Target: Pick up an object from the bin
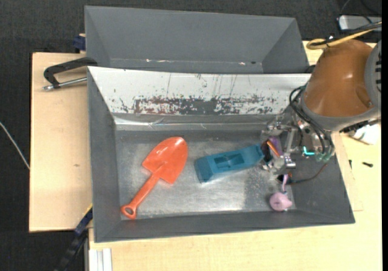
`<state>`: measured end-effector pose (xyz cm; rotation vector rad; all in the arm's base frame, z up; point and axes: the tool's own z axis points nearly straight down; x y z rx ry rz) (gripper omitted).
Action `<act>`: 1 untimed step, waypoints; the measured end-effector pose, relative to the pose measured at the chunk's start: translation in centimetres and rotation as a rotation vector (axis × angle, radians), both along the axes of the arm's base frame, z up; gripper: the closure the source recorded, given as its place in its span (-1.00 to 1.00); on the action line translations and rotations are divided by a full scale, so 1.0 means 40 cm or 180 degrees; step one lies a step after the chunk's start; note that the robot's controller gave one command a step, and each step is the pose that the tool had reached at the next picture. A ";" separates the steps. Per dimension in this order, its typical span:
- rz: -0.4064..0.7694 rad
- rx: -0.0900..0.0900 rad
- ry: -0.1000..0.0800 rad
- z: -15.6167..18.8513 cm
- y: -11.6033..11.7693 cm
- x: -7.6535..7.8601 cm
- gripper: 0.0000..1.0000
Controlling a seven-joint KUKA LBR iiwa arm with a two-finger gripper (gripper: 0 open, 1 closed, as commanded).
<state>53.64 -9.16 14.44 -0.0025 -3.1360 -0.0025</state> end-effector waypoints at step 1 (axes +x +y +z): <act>0.0005 -0.0004 -0.0024 0.009 0.001 0.005 -1.00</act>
Offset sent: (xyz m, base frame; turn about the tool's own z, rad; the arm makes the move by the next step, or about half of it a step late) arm 0.0214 0.0940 -0.0744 0.0407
